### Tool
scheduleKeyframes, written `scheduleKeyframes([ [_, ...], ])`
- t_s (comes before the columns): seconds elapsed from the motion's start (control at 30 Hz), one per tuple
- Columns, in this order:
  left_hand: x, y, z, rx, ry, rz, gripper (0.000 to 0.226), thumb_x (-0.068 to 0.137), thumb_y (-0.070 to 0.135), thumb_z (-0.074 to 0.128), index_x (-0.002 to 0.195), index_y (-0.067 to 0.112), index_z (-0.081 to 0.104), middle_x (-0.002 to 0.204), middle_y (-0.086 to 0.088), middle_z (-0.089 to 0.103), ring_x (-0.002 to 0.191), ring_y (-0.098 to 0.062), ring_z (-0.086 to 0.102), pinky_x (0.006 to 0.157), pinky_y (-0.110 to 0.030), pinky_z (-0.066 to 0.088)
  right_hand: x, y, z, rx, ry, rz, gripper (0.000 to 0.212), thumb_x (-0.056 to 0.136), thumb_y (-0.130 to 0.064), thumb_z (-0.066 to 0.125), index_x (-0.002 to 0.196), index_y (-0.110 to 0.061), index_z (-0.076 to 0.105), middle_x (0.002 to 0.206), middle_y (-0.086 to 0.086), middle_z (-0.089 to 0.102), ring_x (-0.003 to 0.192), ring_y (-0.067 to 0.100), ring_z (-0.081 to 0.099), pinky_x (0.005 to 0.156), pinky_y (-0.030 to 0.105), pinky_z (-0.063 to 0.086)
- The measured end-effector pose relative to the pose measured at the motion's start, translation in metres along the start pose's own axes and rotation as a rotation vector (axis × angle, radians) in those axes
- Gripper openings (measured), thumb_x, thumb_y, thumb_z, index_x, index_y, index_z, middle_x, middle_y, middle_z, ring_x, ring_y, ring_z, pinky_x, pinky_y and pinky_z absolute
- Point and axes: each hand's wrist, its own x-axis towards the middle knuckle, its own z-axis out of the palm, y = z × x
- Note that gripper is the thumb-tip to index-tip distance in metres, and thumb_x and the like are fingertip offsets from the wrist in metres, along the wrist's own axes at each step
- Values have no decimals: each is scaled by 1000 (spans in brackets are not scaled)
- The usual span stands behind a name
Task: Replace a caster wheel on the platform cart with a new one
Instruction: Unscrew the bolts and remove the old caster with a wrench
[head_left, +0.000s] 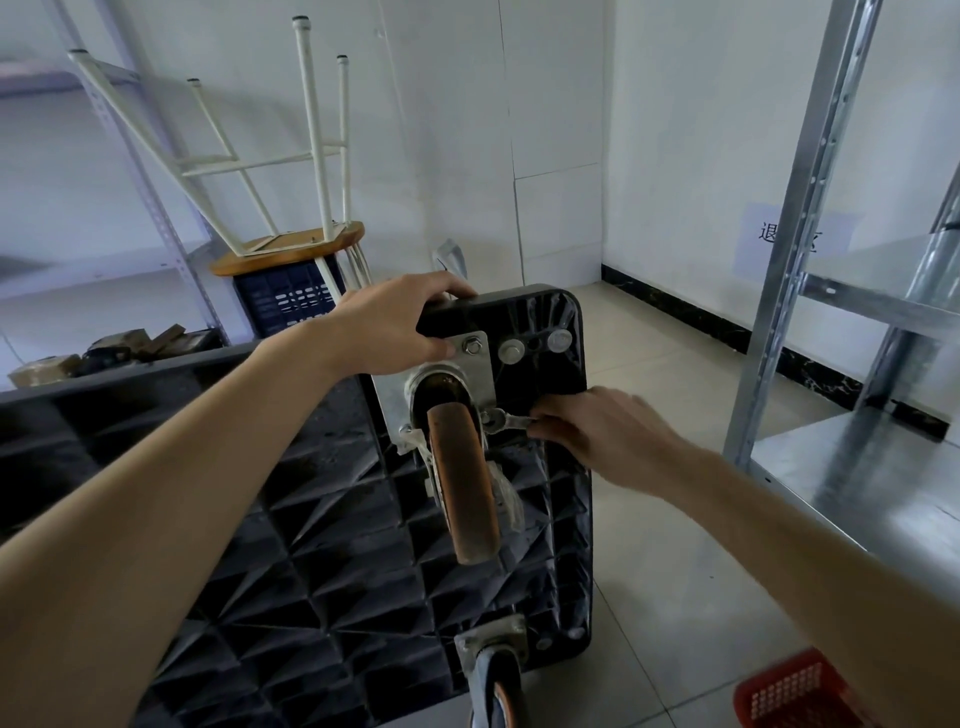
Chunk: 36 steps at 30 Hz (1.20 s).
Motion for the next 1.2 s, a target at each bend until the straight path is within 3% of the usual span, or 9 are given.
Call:
scheduleKeyframes([
  [0.07,2,0,0,-14,-1,5,52,87,25,76,129,42,51,105,24,67,79,4,60,70,-28,42,8,-6,-28,-180,-44,-42,27,102,-52,45,115,-37,63,103,-5,70,95,22,67,69,32,38],
  [0.23,4,-2,1,11,10,10,52,85,26,75,128,44,51,97,28,64,77,3,59,70,-29,42,50,-55,-77,-804,-125,-308,23,98,-45,56,109,-30,70,102,0,71,97,27,69,64,31,39],
  [0.33,3,-4,1,28,24,2,53,84,28,75,127,48,49,98,30,63,84,-2,61,75,-33,45,56,-68,-81,-900,-134,-320,20,96,-42,62,107,-27,70,101,0,70,97,26,68,65,32,39],
  [0.6,1,-2,1,-1,10,2,53,80,36,72,126,49,50,102,29,64,87,-2,62,81,-37,50,35,-48,-74,-803,-78,-252,28,101,-48,49,115,-35,70,102,-4,73,97,25,69,49,27,18],
  [0.83,1,-1,1,18,24,-13,52,85,27,75,127,47,51,99,31,62,87,-1,61,81,-34,47,36,-48,-82,-777,-38,-247,22,99,-45,55,111,-34,71,99,-1,72,96,26,68,54,29,24],
  [0.93,1,0,1,14,31,-9,52,86,26,75,128,45,51,101,31,63,90,-1,61,82,-33,46,20,-26,-77,-492,-21,-130,23,96,-53,58,112,-42,71,96,-9,71,95,22,67,60,30,33],
  [1.03,0,0,1,23,29,-13,52,86,29,75,130,44,51,105,27,65,91,-5,62,83,-35,46,-4,-6,-46,-152,9,14,24,96,-58,56,104,-41,70,79,-16,62,83,15,63,56,27,33],
  [1.2,-1,1,1,20,28,-17,52,86,29,76,130,44,51,105,27,64,90,-5,62,84,-36,45,-17,7,12,154,161,171,28,96,-58,54,100,-37,73,67,-10,63,61,9,57,51,30,36],
])
